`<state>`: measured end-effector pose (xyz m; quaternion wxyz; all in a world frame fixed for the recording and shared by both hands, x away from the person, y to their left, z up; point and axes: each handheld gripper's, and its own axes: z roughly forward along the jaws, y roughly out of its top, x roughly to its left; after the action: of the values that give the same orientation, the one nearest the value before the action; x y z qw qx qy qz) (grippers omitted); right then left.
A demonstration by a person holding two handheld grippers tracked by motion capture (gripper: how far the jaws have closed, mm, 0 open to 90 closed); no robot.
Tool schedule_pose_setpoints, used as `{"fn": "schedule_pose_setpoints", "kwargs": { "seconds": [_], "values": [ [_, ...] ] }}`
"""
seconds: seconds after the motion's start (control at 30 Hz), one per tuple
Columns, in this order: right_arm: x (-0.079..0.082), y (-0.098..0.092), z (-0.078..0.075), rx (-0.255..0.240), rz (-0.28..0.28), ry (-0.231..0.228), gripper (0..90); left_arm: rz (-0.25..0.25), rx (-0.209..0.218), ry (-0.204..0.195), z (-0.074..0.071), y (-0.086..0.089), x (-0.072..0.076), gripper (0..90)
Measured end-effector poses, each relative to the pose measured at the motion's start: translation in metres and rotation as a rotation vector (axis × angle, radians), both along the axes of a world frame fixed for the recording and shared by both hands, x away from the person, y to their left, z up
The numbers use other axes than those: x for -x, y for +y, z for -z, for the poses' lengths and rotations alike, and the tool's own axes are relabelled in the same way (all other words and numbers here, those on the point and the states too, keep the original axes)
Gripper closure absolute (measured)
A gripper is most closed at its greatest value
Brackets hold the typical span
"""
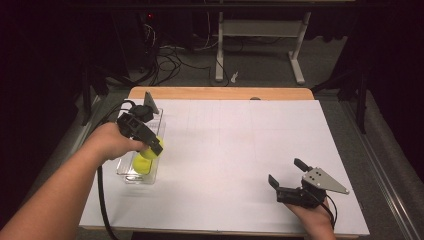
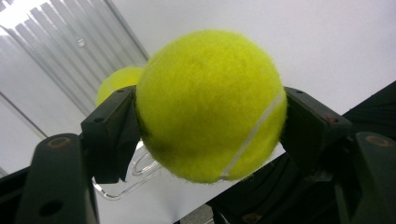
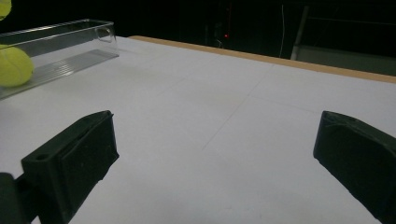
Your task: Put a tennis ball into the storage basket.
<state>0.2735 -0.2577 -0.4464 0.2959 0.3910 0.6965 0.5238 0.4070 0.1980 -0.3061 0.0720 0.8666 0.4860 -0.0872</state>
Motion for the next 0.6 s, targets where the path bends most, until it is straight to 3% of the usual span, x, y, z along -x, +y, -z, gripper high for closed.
{"fn": "schedule_pose_setpoints", "kwargs": {
  "seconds": [0.6],
  "values": [
    [0.0, -0.001, 0.0, 0.0, 0.002, 0.0, 0.2, -0.106, -0.02, 0.016, 0.011, 0.033, -0.013, 27.2]
  ]
}}
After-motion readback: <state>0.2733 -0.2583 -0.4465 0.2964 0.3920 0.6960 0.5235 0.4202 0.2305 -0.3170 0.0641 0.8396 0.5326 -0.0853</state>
